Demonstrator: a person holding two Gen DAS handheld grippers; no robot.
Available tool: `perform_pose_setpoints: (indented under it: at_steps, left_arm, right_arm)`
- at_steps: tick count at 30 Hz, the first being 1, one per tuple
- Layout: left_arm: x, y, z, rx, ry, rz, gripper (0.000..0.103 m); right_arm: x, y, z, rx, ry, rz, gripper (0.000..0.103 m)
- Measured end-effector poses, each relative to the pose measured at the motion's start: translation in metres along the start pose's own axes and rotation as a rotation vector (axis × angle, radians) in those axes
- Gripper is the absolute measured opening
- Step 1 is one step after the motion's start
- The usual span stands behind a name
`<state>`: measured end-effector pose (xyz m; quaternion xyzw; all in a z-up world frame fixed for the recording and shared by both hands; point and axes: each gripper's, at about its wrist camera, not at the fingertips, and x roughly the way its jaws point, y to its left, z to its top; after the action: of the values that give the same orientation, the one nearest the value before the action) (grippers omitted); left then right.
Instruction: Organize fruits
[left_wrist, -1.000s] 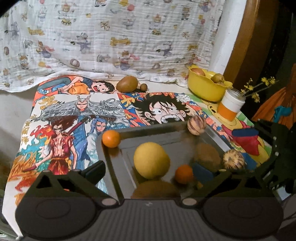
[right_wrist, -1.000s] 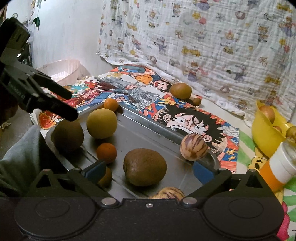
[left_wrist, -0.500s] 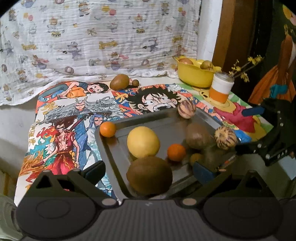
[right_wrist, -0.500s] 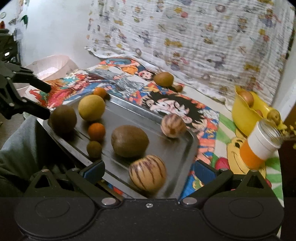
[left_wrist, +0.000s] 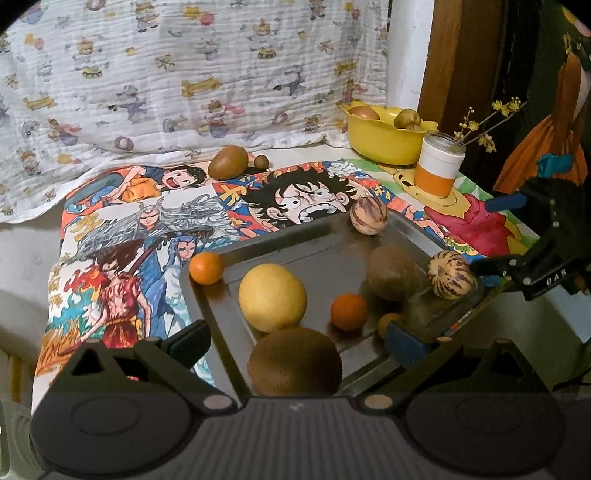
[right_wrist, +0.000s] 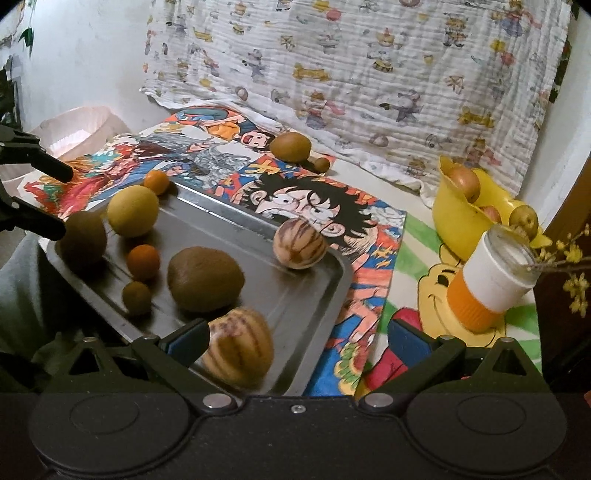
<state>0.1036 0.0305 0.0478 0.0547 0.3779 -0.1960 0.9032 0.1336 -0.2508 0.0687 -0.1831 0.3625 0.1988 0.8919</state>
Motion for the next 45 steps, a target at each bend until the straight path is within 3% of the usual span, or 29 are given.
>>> perform_pose_setpoints:
  at_steps: [7, 15, 22, 31, 39, 45]
  left_arm:
    - [0.013, 0.001, 0.017, 0.031, 0.024, -0.003, 0.102]
    - [0.035, 0.025, 0.043, -0.039, 0.043, 0.001, 0.102]
    - [0.049, 0.052, 0.073, -0.041, 0.030, 0.033, 0.102]
    - [0.067, 0.080, 0.116, 0.031, -0.009, 0.055, 0.102]
    - [0.095, 0.095, 0.148, 0.213, -0.044, 0.069, 0.102]
    - [0.131, 0.103, 0.167, 0.323, -0.076, 0.038, 0.102]
  right_arm:
    - [0.016, -0.010, 0.024, -0.021, -0.016, -0.007, 0.102]
    - [0.045, -0.019, 0.054, 0.038, -0.067, 0.056, 0.102]
    - [0.063, -0.024, 0.091, -0.027, -0.109, 0.051, 0.102]
    - [0.083, -0.034, 0.158, -0.162, -0.083, 0.069, 0.102]
    - [0.114, -0.032, 0.208, -0.392, 0.002, 0.166, 0.102]
    - [0.153, -0.030, 0.220, -0.499, 0.043, 0.202, 0.098]
